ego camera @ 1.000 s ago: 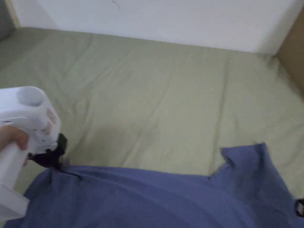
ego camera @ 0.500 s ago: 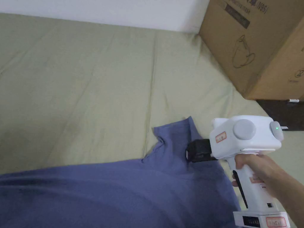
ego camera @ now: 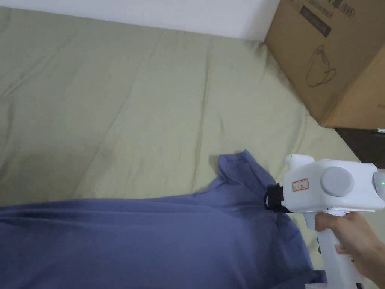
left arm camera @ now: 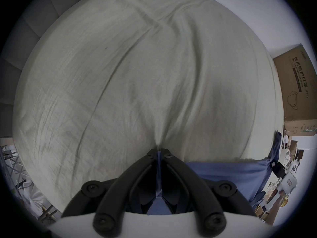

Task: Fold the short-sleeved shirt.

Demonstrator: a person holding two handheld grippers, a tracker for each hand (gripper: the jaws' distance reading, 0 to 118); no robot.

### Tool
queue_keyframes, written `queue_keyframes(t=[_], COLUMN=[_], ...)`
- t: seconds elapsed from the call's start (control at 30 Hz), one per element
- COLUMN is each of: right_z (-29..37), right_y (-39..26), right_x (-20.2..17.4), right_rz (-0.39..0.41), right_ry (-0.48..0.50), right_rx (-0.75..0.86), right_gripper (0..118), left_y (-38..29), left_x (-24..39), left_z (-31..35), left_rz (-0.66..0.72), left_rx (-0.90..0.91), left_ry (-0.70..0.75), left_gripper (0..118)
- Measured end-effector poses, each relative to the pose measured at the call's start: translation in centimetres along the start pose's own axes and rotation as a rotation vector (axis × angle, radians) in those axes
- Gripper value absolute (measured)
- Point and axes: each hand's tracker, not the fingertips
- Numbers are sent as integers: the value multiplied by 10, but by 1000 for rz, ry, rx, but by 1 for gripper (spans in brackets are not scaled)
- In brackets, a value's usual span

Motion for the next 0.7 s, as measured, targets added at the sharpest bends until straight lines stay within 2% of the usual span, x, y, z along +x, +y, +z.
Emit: queue_keyframes(t=[0.1,0.2,0.27,0.47,0.53,0.7], right_z=[27,75,112,224,248,253], right_y=[2,3,-3,-49,-75,-145], right_x=[-2,-6,-6,1,3,6], right_rz=[-72,-36,-14,14,-1,-19], right_ry=[89,102,101,126,144,141], right_rx=[54,114,143,211,215,137], right_gripper=[3,3,3,3,3,3], left_y=[-4,-27,-38,-102,-129,-195], left_x=[-13,-25,-35,-66,-74,-89], left_z=[17,51,77,153,168,163], left_rz=[39,110,89,40,32,-21], left_rx=[21,48,87,166,160,118], left_ry=[-108,-225,-261,-326,-344,-319], left_gripper=[3,3,3,3,3,3])
